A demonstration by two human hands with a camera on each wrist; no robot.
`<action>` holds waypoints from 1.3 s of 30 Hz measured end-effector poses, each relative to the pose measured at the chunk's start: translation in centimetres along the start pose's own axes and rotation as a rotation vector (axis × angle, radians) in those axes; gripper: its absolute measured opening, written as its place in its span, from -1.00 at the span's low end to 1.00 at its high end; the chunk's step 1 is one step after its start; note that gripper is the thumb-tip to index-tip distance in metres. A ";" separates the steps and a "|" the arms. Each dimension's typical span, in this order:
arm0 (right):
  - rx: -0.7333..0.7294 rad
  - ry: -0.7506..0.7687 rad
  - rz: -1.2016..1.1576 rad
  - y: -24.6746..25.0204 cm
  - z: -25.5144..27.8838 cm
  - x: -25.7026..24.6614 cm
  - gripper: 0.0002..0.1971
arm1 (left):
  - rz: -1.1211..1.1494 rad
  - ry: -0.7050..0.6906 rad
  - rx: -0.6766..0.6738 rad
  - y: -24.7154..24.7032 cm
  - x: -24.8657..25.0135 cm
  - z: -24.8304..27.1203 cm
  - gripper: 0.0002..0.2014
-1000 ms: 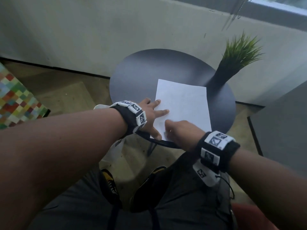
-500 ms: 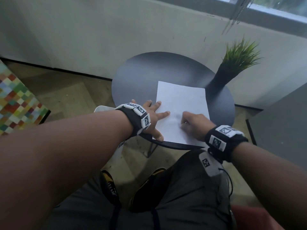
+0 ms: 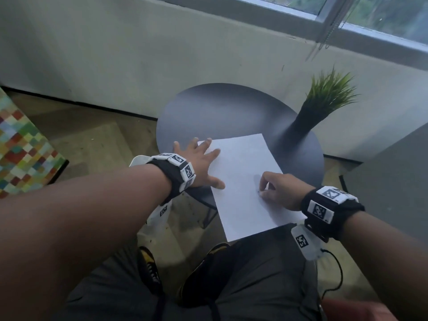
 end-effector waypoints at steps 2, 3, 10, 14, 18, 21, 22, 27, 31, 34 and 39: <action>0.019 0.017 -0.022 0.6 -0.2 -0.3 -0.91 | -0.037 -0.032 -0.019 -0.6 0.7 0.0 0.15; 0.044 0.018 -0.051 1.0 -0.5 -0.3 -0.89 | -0.049 -0.053 -0.032 -0.8 1.1 -0.1 0.16; 0.178 0.003 -0.219 2.6 -3.6 -1.3 -0.92 | -0.086 -0.168 -0.045 0.1 3.0 -0.3 0.22; 0.138 -0.017 -0.145 1.5 -5.1 -1.8 -0.94 | -0.090 -0.133 -0.067 -1.1 2.2 -0.6 0.30; 0.161 0.026 -0.153 1.4 -6.4 -2.8 -0.87 | -0.116 -0.156 -0.084 -1.2 2.3 -0.5 0.33; 0.183 0.010 -0.079 1.5 -7.1 -3.1 -0.84 | -0.121 -0.165 -0.096 -1.3 2.2 -0.7 0.33; 0.200 0.000 -0.048 1.5 -7.1 -3.2 -0.84 | -0.122 -0.168 -0.096 -1.4 2.2 -0.8 0.33; -0.049 0.273 0.002 -0.1 -6.0 -6.1 -0.90 | -0.107 -0.189 -0.094 -1.3 2.3 -0.9 0.34; 0.064 0.169 0.036 1.1 -7.0 -5.1 -0.96 | -0.126 -0.183 -0.086 -1.2 2.3 -0.9 0.33; 0.115 0.222 0.122 0.6 -6.7 -5.8 -0.89 | -0.120 -0.188 -0.085 -1.3 2.3 -1.0 0.32; -0.029 0.303 0.079 0.2 -6.0 -6.4 -0.97 | -0.113 -0.175 -0.093 -1.3 2.2 -1.1 0.35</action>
Point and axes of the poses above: each hand's wrist, its own z-axis away from the middle knuckle, its own y-axis out of the back of the hand, x = y × z, the point moved 5 cm from there along -z, towards the middle knuckle, and after that the axes turned 12 degrees about y, right-handed, at the moved point
